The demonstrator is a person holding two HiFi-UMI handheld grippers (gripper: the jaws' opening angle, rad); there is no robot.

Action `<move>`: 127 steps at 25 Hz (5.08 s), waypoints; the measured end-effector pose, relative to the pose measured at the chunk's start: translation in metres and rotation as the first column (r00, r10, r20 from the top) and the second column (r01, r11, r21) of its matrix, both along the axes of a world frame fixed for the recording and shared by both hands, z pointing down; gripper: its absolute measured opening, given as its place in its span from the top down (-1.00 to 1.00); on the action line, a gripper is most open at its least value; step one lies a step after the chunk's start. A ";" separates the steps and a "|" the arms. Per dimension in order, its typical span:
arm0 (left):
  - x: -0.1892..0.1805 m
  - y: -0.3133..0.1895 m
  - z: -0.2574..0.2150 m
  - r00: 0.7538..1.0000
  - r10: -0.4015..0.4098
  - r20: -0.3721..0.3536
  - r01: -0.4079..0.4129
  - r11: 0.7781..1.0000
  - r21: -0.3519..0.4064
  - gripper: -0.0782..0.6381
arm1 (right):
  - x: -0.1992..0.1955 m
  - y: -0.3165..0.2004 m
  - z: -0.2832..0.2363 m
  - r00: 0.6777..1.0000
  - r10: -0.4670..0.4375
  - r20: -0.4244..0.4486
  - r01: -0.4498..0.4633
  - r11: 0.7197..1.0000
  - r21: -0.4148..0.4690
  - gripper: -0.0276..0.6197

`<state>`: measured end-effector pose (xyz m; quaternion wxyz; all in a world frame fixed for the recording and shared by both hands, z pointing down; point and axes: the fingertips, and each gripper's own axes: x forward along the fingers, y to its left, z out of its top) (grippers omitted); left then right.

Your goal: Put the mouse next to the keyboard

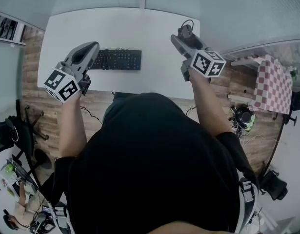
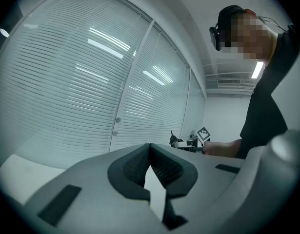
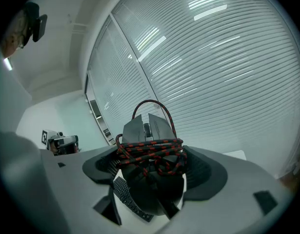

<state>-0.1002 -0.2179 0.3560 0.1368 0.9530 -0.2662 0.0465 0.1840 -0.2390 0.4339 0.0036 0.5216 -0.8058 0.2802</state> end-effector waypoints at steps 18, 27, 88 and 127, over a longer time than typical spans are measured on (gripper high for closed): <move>-0.024 -0.034 0.010 0.999 0.036 0.033 -0.035 0.999 -0.020 0.73 | -0.018 -0.022 0.026 0.999 0.043 -0.003 -0.043 0.998 -0.040 -0.37; -0.055 -0.056 0.015 0.998 0.056 0.018 -0.056 0.998 -0.031 0.73 | -0.050 -0.035 0.057 0.998 0.062 -0.018 -0.063 0.993 -0.100 -0.37; -0.061 -0.129 0.055 0.976 0.208 0.068 -0.200 0.975 -0.100 0.73 | -0.047 0.002 0.311 0.966 0.146 -0.214 -0.243 0.798 -0.552 -0.37; -0.056 -0.163 0.079 0.971 0.226 0.078 -0.213 0.966 -0.146 0.73 | -0.043 0.004 0.386 0.940 0.044 -0.338 -0.280 0.665 -0.693 -0.37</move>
